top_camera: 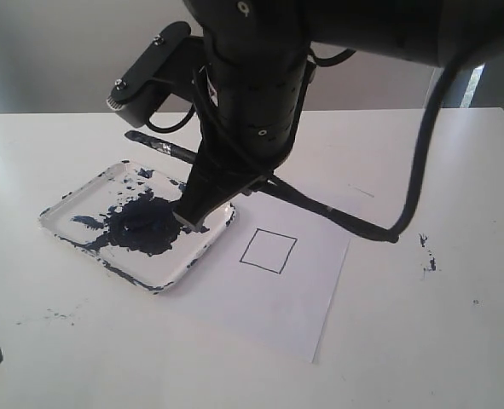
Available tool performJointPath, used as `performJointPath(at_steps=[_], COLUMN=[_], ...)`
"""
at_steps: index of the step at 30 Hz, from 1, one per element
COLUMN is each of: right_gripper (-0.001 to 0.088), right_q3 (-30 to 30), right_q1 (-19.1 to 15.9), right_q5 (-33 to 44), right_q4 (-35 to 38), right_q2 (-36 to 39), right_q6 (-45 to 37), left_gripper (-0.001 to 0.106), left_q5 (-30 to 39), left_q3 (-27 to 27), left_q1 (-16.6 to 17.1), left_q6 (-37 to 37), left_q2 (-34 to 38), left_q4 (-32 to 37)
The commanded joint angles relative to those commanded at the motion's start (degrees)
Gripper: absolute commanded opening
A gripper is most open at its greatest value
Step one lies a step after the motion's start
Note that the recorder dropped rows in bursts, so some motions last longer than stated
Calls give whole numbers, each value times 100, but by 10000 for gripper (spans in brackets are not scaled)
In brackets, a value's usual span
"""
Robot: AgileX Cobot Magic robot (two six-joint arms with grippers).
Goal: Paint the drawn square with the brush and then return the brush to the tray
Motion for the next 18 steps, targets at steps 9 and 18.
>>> performJointPath(at_steps=[9,18], right_gripper=[0,0], right_q3=[0,0], right_q1=[0,0], right_q5=[0,0], right_q4=[35,92], right_q2=[-297,-324], right_q6=[0,0], left_gripper=[749,749], left_q5=[-83,765], left_q3=[0,-178], left_q1=[0,0], left_q6=[-1079,-859], left_q2=[0,152], left_q4=[0,0])
